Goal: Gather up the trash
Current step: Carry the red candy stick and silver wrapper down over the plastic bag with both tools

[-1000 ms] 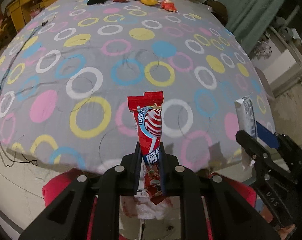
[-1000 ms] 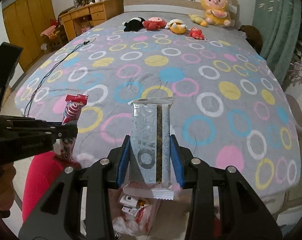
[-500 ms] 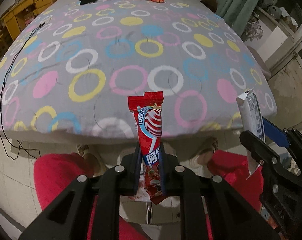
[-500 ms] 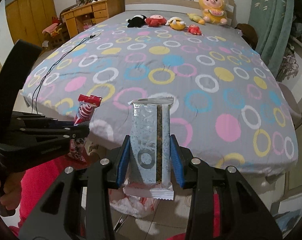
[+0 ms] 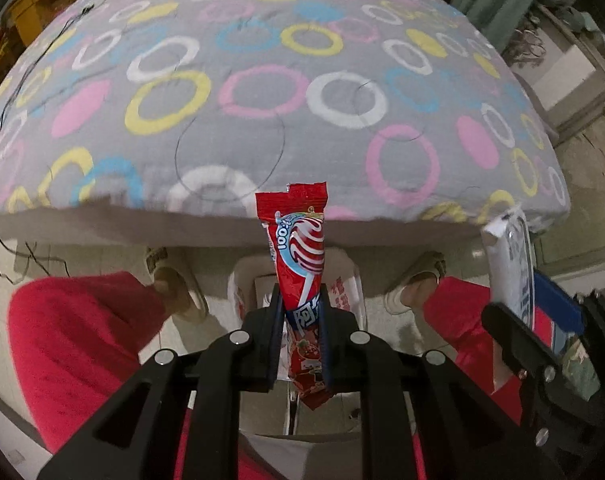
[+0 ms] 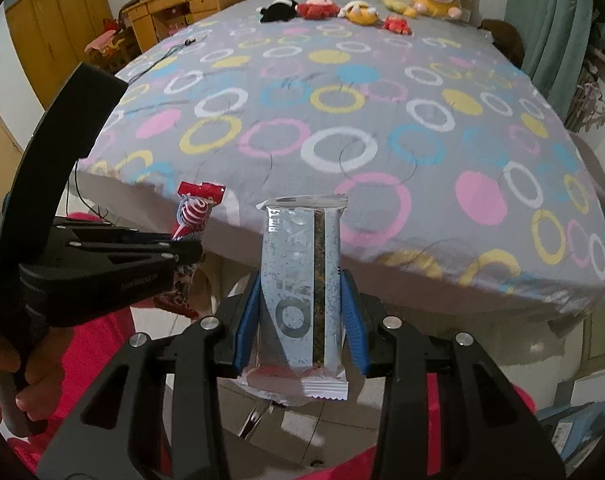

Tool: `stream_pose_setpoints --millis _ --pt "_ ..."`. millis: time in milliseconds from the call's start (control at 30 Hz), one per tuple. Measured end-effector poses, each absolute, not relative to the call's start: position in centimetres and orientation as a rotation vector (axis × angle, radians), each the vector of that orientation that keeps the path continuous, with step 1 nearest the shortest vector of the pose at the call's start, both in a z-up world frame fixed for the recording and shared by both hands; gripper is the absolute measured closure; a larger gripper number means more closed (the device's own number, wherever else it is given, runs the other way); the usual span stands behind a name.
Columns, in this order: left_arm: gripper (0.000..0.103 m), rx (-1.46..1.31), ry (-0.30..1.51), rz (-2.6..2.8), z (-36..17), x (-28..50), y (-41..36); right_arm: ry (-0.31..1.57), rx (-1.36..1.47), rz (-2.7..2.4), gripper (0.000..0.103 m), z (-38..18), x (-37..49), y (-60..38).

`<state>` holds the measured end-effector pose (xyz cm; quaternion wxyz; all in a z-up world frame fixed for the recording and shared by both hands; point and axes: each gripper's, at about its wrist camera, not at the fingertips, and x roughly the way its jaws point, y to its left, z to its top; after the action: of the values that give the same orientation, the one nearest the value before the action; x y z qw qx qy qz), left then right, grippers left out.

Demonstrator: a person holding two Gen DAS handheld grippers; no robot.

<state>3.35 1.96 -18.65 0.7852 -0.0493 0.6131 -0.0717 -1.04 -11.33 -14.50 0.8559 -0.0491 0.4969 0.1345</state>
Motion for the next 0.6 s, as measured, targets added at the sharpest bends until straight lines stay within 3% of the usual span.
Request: stream_pose_setpoints --millis 600 --pt "0.087 -0.209 1.509 -0.067 -28.9 4.6 2.8 1.250 -0.077 0.283 0.065 -24.6 1.0 -10.6"
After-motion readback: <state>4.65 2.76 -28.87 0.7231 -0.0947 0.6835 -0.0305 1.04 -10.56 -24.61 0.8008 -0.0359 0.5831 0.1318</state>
